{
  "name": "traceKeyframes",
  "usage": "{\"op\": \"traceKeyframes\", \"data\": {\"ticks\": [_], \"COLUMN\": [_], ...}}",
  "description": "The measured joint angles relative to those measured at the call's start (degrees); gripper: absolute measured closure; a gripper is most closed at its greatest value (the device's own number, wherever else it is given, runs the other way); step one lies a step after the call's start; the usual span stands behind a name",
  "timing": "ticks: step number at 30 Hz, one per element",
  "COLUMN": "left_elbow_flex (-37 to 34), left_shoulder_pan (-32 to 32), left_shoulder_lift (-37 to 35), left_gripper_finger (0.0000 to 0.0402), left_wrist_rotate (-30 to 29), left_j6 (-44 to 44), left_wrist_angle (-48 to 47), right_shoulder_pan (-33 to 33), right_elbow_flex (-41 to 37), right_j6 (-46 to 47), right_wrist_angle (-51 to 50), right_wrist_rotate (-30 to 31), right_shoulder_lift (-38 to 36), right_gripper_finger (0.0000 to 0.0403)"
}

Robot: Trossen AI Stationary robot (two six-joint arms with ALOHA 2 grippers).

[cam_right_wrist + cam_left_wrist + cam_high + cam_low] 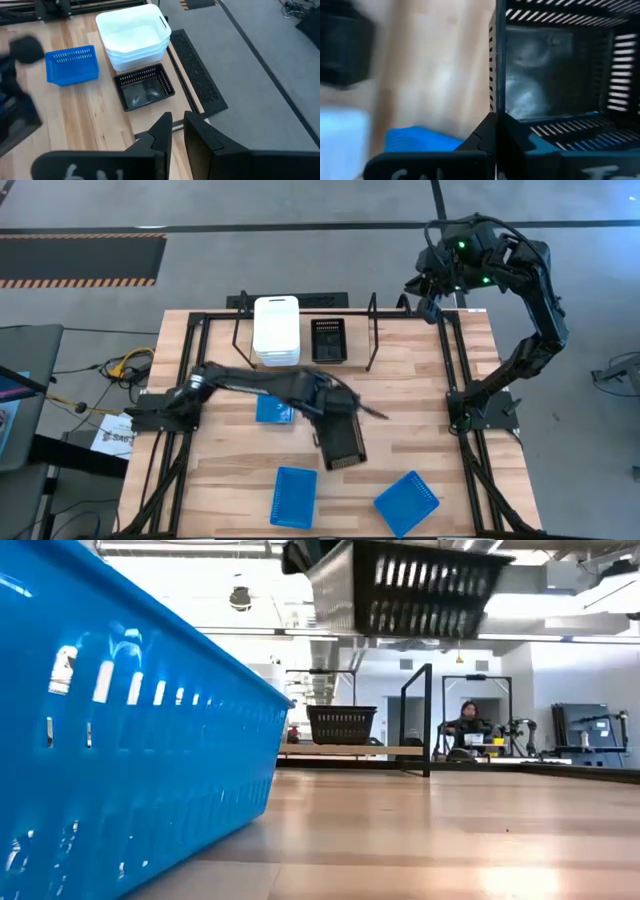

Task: Stack baskets on shelf by color
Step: Stack the black bin on top of the black bin on the shelf

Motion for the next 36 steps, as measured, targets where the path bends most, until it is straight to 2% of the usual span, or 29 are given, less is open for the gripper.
{"op": "traceKeyframes", "data": {"ticks": [6, 12, 18, 23, 25, 28, 36], "left_elbow_flex": [0.03, 0.04, -0.01, -0.02, -0.01, -0.03, -0.05], "left_shoulder_pan": [5.42, 13.46, 22.54, 29.0, 31.5, 34.5, 39.68], "left_shoulder_lift": [-6.44, -9.12, -9.2, -9.2, -9.2, -8.93, -6.44], "left_gripper_finger": [0.0401, 0.0401, 0.0401, 0.0401, 0.0401, 0.0401, 0.0401], "left_wrist_rotate": [-3.9, -3.84, 1.43, 2.42, 4.63, 8.37, 13.75], "left_j6": [3.8, 12.37, 22.83, 30.03, 32.89, 37.08, 45.53], "left_wrist_angle": [0.29, 0.05, 0.05, 0.8, 1.31, 3.03, 6.14], "right_shoulder_pan": [-1.11, -2.41, -3.88, -4.59, -4.61, -4.61, -4.59], "right_elbow_flex": [0.0, 0.0, 0.0, 0.0, 0.0, 0.0, 0.0], "right_j6": [0.0, 0.0, 0.02, 0.23, 1.04, 1.97, 2.1], "right_wrist_angle": [0.04, 0.04, 0.02, 0.02, 0.04, 0.04, 0.04], "right_wrist_rotate": [-0.02, -0.04, -0.04, -0.04, -0.04, -0.02, -0.02], "right_shoulder_lift": [-0.02, 0.0, 0.0, -0.01, 0.0, -0.02, 0.12], "right_gripper_finger": [0.0337, 0.0337, 0.0337, 0.0337, 0.0337, 0.0337, 0.0337]}}
